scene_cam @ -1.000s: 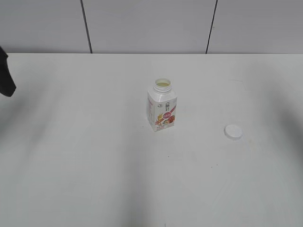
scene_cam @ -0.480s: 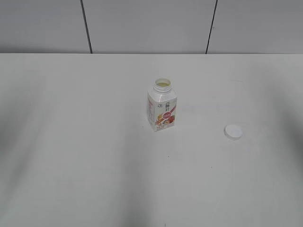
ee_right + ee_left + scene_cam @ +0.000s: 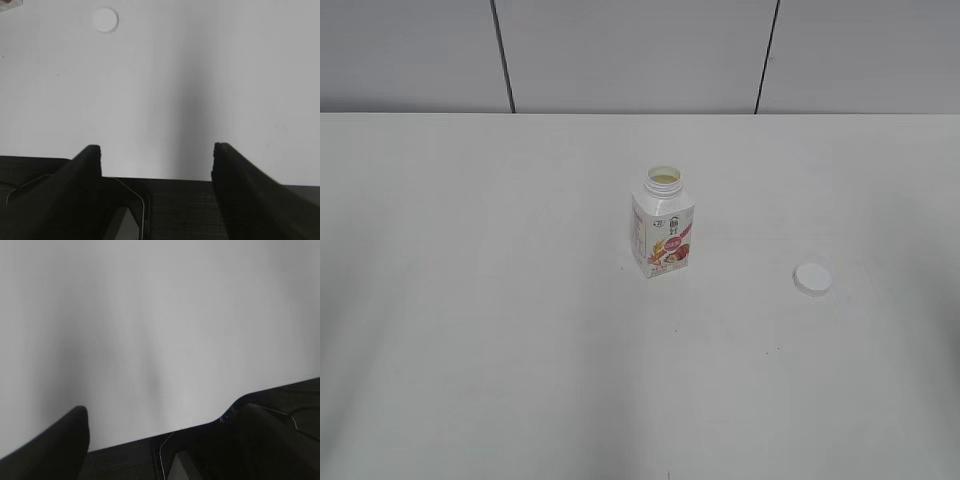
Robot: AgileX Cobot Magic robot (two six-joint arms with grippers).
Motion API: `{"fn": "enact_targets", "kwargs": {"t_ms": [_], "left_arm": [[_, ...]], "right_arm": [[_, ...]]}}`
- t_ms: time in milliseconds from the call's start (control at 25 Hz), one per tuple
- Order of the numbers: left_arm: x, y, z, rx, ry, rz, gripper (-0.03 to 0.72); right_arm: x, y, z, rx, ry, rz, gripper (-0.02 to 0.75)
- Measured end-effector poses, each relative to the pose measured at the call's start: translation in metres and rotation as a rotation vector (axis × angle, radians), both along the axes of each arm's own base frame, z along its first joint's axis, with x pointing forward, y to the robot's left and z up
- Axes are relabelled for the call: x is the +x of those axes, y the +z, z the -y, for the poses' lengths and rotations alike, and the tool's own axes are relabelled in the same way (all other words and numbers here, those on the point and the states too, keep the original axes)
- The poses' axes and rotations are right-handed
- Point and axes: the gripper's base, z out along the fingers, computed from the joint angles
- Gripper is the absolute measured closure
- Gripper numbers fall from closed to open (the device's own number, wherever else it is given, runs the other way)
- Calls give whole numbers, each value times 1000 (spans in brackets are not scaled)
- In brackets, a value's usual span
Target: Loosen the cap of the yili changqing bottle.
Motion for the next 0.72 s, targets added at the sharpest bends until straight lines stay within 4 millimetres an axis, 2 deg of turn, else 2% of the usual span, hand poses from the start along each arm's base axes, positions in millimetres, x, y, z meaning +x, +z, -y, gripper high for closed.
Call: {"fn": "enact_targets", "kwargs": {"t_ms": [280,520,720], "left_arm": [[-36,-21,-1,4,1,53,123],[-55,-18,-2,-1,8,195,137],[-72,-15,-2,-6,10,347,148]], "right_arm": [[-47,-34,-3,0,0,32,192],[-71,-60,-4,6,-11,52,192],[-91,-65,-6,5,-15,145,192]]}}
